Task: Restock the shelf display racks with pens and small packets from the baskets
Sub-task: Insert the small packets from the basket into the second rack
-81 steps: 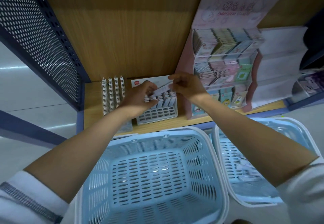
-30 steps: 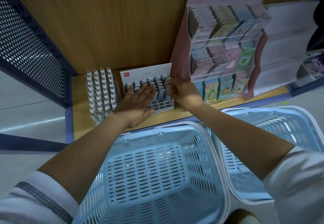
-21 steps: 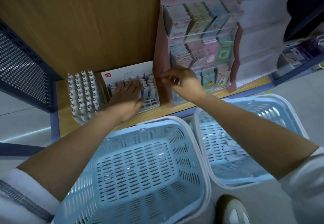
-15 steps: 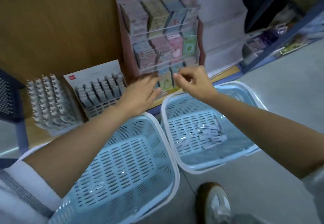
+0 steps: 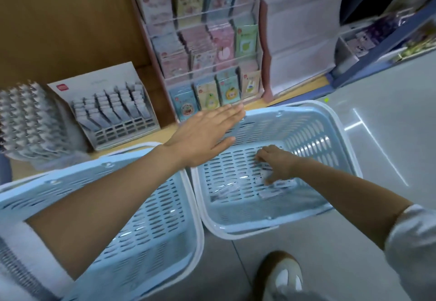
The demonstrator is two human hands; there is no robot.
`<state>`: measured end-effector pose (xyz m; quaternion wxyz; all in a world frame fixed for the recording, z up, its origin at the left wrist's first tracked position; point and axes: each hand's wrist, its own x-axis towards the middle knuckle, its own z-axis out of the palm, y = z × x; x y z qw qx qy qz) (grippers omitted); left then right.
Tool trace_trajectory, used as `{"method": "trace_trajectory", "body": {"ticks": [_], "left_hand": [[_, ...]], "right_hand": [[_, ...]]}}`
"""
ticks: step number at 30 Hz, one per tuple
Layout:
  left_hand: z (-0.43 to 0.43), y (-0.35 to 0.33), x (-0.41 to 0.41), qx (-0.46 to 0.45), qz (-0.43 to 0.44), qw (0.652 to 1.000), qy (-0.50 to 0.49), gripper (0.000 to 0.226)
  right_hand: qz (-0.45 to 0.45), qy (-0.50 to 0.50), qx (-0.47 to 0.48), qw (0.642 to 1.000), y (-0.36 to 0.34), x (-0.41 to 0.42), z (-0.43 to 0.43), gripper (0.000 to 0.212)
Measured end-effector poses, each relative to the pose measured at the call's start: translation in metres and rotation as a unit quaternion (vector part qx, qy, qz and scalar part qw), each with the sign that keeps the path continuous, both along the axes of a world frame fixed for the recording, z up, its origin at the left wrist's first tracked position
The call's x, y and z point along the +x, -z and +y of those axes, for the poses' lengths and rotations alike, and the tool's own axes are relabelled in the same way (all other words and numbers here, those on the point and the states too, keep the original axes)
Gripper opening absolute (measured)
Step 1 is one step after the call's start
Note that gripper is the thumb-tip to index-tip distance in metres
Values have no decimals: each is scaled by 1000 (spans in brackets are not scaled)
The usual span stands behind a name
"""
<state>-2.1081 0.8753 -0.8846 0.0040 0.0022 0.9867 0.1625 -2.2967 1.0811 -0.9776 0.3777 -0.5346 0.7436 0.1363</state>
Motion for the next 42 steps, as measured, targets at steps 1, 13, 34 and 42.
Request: {"method": "trace_trajectory", "body": {"ticks": [1,13,34,42], "left_hand": [[1,0,1,1,2,1000,-3,63],[2,-2,4,-2,4,1000,-11,62],[3,-3,3,-1,2,1000,-16,61],[3,-5,3,5,-5,1000,-16,62]], "right_hand": [[-8,-1,-5,1000,3,-1,3,72],[-116,19,3,993,2,-4,28,46],[-197,69,155,966,-7,10,32,35],[-187,78,174,964,-12,12,30,52]]}}
